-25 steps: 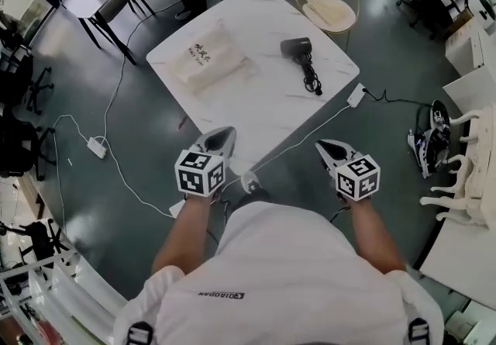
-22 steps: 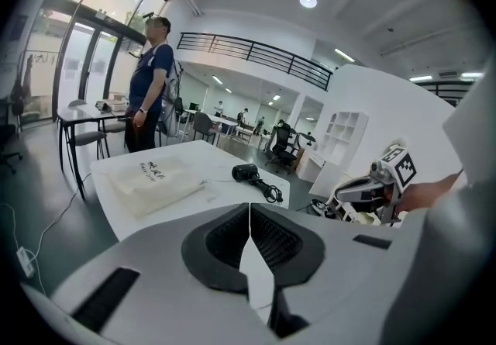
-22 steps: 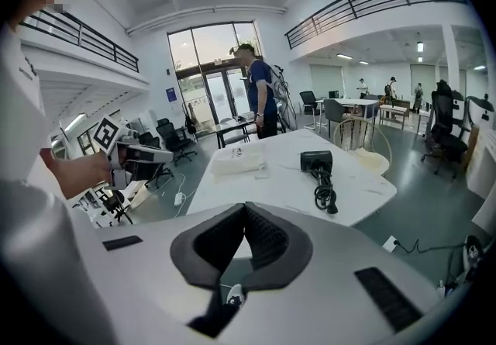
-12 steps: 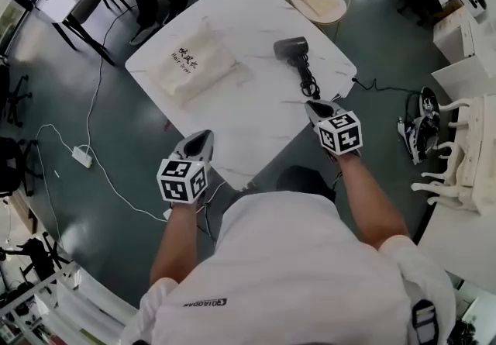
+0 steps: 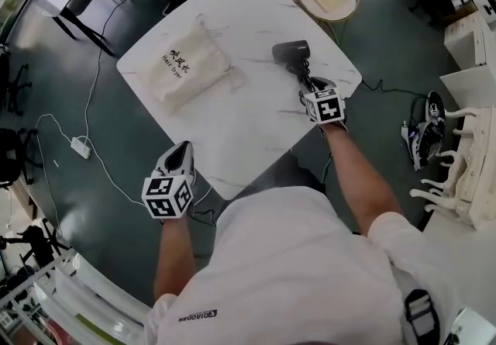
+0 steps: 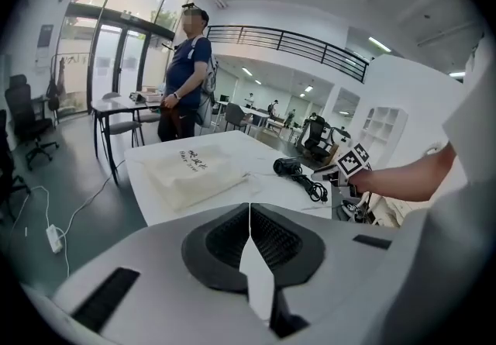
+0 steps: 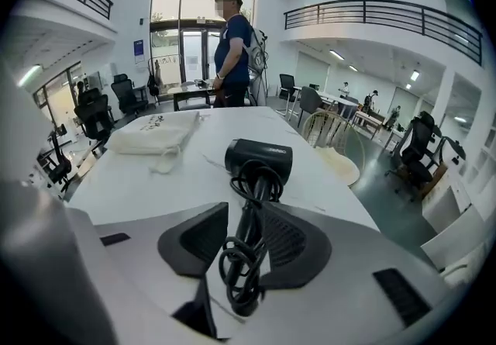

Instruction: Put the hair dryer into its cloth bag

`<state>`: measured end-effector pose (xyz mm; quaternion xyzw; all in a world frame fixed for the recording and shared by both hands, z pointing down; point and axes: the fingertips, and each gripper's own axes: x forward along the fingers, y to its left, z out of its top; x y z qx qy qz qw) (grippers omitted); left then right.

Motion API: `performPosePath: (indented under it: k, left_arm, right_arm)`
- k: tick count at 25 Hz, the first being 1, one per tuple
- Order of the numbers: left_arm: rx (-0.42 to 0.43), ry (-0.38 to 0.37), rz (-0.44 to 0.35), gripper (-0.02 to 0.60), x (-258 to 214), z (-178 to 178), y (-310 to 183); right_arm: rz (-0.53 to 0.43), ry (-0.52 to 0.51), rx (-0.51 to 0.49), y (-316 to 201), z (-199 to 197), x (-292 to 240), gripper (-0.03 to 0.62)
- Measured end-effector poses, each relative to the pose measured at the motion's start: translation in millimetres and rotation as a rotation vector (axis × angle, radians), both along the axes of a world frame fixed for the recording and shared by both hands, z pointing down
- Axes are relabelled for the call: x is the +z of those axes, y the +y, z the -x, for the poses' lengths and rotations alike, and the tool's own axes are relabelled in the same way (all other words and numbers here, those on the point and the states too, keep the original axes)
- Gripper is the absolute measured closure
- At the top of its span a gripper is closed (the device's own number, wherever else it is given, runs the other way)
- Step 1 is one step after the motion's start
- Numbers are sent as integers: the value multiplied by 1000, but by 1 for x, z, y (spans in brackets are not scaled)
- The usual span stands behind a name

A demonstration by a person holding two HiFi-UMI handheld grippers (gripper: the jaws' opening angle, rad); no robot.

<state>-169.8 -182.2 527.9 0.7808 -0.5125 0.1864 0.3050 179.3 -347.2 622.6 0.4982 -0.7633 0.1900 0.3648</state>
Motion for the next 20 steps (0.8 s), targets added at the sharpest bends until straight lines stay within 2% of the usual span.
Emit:
performPosePath:
  k: [3, 9, 15, 20]
  left_arm:
    - [-25, -2, 31, 551, 6, -16, -16]
    - [18, -75, 26, 551, 10, -57, -74]
    - [25, -121, 31, 550, 20, -93, -128]
    - [-15, -162, 61, 549, 31, -103, -161]
  right_arm:
    - [49, -24, 19, -17, -11, 21, 398]
    - [147, -133, 41, -30, -10, 55, 368]
    - [139, -166, 35, -40, -11, 66, 359]
    - [92, -194, 23, -43, -10, 69, 352]
